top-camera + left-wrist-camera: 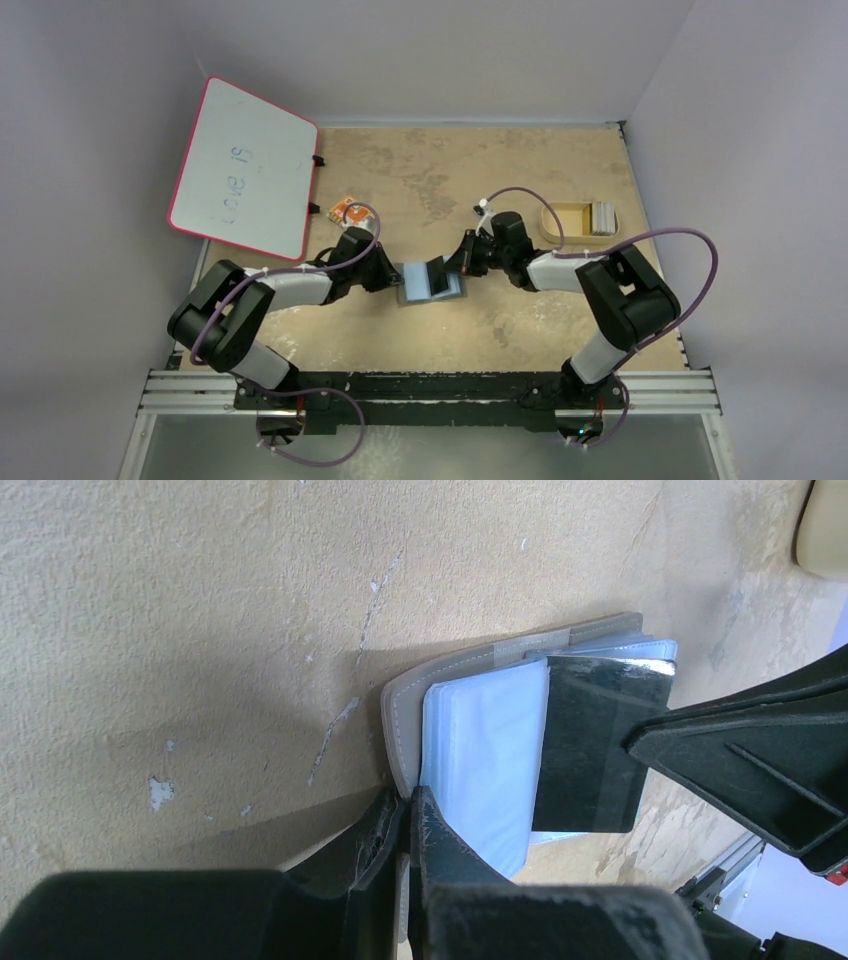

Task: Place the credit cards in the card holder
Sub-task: Insert the credit card into the card holder.

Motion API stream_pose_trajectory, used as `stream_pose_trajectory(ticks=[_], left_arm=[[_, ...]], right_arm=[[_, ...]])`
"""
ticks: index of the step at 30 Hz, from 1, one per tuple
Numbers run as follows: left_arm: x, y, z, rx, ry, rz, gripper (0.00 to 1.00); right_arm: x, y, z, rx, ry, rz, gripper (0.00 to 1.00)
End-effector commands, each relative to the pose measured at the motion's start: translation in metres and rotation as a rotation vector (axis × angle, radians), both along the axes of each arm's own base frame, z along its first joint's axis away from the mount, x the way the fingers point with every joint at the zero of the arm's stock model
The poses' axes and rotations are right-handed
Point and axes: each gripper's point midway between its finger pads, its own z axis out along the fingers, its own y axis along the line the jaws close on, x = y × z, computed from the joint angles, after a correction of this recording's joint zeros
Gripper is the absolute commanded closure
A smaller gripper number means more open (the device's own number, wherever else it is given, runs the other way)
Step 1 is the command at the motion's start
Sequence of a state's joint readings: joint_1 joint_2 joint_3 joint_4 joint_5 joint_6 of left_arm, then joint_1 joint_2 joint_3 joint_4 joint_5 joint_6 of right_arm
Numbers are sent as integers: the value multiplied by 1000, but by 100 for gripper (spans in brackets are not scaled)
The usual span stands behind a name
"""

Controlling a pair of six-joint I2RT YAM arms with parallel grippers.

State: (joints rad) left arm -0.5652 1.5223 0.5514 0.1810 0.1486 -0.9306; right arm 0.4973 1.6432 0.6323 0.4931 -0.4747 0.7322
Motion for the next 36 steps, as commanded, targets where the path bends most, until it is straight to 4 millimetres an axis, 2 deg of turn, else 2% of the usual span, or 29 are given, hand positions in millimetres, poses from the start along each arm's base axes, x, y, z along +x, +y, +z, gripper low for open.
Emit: stream_pose_trajectory(ticks=[1,5,9,16,22,28,36], left_arm=[[-10,20,-23,98,27,12,100],[-12,21,-25,94,30,16,100],[-13,20,-28,96,37,11,100],[-13,22,-29,110,39,10,100],[-14,22,-30,109,41,10,100],[-15,22,-30,108,43,11,100],[-14,22,-29,104,41,11,100]], right_arm=[[4,4,20,47,-59,-14,100],[-2,9,10,86,-20,9,100],[-2,9,10,81,-19,6,100],[-2,0,24,30,-44,-7,100],[3,0,25,30,-64,-25,100],[2,4,13,53,-36,-15,100],[-1,7,6,76,-16,-10,100]])
